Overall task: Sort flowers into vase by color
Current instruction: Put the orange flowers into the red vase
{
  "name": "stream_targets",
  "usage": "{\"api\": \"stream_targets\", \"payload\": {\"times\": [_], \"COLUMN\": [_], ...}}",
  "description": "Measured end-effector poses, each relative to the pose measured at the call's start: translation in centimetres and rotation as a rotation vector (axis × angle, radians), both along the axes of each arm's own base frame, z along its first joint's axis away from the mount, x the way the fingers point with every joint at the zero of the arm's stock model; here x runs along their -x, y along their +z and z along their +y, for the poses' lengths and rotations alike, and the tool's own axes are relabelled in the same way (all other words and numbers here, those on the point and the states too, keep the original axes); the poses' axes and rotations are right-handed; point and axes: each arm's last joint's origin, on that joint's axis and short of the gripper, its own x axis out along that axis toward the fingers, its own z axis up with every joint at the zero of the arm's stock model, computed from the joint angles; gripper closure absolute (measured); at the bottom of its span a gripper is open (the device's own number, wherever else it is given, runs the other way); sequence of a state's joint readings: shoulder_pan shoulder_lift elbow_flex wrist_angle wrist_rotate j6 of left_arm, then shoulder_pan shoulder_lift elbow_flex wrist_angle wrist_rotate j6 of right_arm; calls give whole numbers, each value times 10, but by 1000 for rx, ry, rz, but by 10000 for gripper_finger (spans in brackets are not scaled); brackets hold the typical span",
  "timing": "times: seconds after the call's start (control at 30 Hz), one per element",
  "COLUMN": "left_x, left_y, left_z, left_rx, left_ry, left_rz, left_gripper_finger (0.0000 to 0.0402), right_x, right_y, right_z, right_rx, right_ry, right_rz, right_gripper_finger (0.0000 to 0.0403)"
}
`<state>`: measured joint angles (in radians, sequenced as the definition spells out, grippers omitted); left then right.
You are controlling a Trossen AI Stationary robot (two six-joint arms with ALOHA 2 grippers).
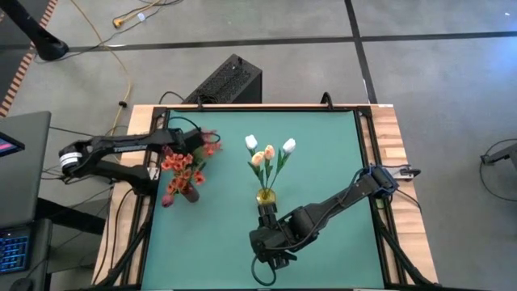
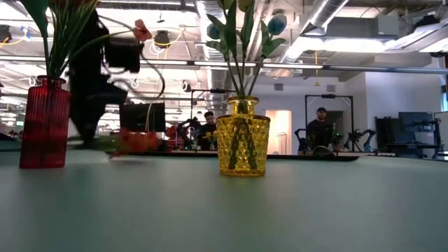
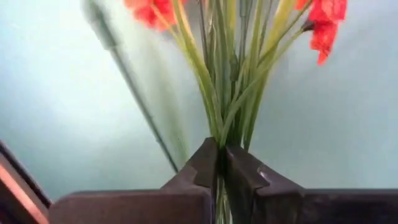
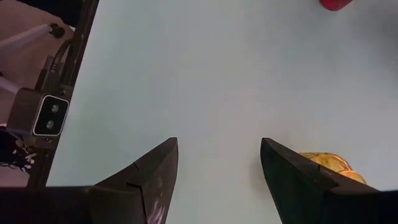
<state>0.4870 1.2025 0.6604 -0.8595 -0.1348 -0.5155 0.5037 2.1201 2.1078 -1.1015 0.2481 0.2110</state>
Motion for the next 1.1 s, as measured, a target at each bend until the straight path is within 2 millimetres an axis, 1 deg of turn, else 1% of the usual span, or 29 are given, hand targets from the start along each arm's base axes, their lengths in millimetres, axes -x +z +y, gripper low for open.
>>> {"api": "stream_targets", "payload": {"times": [0.2, 0.33, 0.43, 0.57, 0.67, 0.73, 0.83, 1.0, 1.1], "left_x": [-2, 7, 19, 41, 60, 73, 88, 108, 115], "left_y": [53, 97, 130, 170, 192, 203, 220, 252, 265], "left_z": [4, 2, -2, -13, -23, -31, -43, -65, -74], "left_rx": [-193, -357, -469, -592, -652, -672, -681, -694, -664], "left_ry": [18, 46, 75, 92, 93, 94, -6, -320, -443], "left_rz": [-164, -290, -390, -527, -634, -725, -953, -1377, -1552], "left_gripper_finger": [399, 400, 400, 400, 400, 400, 400, 400, 400], "right_x": [0, 0, 0, 0, 0, 0, -1, -3, -6], "right_y": [0, 0, 0, 0, 0, 0, 0, 1, 1], "right_z": [0, 0, 0, 0, 0, 0, 0, -3, -5], "right_rx": [-1, -2, -6, -6, -6, -6, -4, -6, -12], "right_ry": [-1, -2, -8, -8, -8, -9, -10, -19, -25], "right_rz": [-1, 0, -1, -1, -1, -1, -4, -17, -35], "right_gripper_finger": [149, 149, 149, 149, 149, 149, 149, 149, 149]}}
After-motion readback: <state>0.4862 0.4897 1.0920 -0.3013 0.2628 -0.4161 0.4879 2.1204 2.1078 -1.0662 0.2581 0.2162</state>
